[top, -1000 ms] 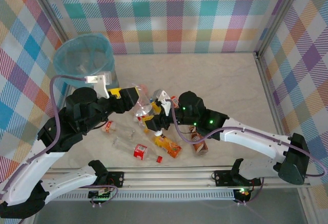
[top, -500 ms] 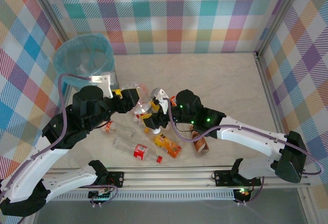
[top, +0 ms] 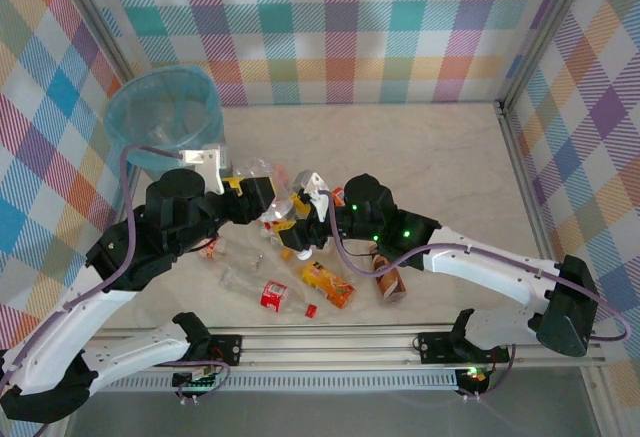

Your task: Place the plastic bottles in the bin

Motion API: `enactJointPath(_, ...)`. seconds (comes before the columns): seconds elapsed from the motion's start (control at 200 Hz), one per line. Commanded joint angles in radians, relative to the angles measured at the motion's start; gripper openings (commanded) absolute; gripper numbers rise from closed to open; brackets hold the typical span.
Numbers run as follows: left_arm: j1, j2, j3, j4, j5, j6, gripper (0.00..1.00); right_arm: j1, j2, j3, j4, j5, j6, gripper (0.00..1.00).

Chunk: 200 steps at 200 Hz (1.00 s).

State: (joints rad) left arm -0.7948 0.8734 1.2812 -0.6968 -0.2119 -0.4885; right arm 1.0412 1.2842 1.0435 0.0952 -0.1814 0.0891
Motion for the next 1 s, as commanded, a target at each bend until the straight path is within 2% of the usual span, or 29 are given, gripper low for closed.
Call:
enactJointPath(0.0,0.005,0.004,-0.008,0.024,0.012,-0.001,0.62,0.002,-0.022,0.017,0.049,-0.014,-0.013,0.62)
enactJointPath(0.135,0.005,-0.010,-0.002,0.041,-0.044,-0.005,0.62,0.003,-0.029,0.025,0.029,0.030,0.002,0.71)
enactJointPath(0.325,0.004,-0.054,-0.021,0.106,-0.218,0.002,0.62,0.002,-0.019,0.108,-0.069,0.105,-0.008,0.86)
enactJointPath(0.49,0.007,-0.046,0.033,0.176,-0.340,0.106,0.59,0.002,-0.007,0.207,-0.127,0.105,0.004,0.87)
enactJointPath(0.635,0.047,0.063,0.228,0.137,-0.469,0.279,0.58,0.002,0.011,0.297,-0.134,0.090,0.010,0.86)
enactJointPath(0.795,0.181,0.202,0.455,0.115,-0.426,0.391,0.58,0.002,0.083,0.409,-0.111,0.067,0.024,0.85)
enactJointPath(0.995,0.368,0.390,0.713,0.061,-0.297,0.447,0.56,0.002,0.260,0.654,-0.157,0.039,0.087,0.82)
